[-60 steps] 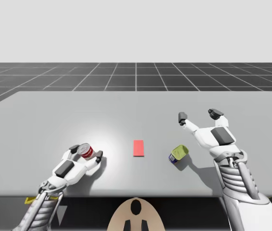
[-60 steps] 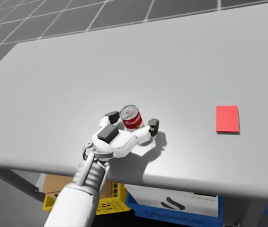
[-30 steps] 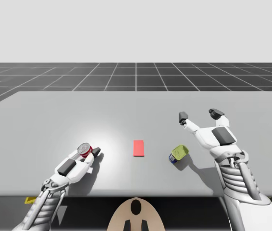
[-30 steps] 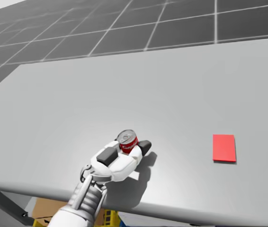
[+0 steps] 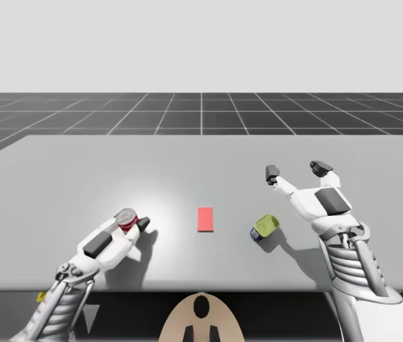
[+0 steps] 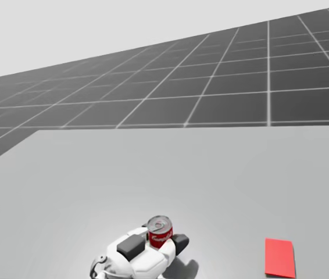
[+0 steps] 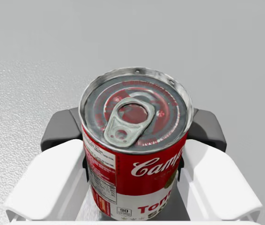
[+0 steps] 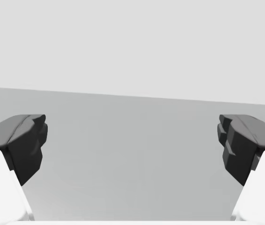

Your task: Look at the card. If it is red, pick the object on the left. If it is green, pick the object on the right.

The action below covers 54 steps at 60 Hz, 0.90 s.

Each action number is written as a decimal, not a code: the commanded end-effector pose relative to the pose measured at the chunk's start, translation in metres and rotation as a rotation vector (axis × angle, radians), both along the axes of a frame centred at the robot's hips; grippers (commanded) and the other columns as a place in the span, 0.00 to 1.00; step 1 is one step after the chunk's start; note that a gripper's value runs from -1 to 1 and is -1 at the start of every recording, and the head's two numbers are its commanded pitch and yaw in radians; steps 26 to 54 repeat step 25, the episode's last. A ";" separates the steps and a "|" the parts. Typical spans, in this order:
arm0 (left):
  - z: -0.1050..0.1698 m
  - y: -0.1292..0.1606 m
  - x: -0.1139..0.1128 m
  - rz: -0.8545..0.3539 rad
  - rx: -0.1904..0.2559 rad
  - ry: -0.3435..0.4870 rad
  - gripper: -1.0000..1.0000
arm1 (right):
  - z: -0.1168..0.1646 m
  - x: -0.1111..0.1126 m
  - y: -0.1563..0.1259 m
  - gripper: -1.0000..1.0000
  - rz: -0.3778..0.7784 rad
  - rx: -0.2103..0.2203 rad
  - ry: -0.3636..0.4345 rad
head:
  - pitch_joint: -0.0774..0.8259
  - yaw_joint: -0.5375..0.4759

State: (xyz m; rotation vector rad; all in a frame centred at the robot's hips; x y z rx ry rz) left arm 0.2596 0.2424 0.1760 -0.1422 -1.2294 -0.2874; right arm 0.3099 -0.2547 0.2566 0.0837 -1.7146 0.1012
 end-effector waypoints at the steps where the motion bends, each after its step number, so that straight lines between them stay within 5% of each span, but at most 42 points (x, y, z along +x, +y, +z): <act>1: 0.053 0.000 0.011 -0.025 0.051 -0.110 1.00 | 0.001 0.000 0.000 0.00 0.003 0.004 -0.002 | 0.45 0.90; 9: 0.099 0.000 0.014 -0.018 0.084 -0.199 1.00 | 0.001 -0.002 -0.003 0.00 0.051 0.010 -0.004 | 0.45 0.89; 25: 0.184 -0.009 0.015 0.048 0.068 -0.461 1.00 | -0.001 -0.005 -0.012 0.00 0.106 -0.038 -0.044 | 0.43 0.88; 54: 0.184 -0.009 0.015 0.048 0.068 -0.461 1.00 | -0.001 -0.005 -0.012 0.00 0.106 -0.038 -0.044 | 0.43 0.88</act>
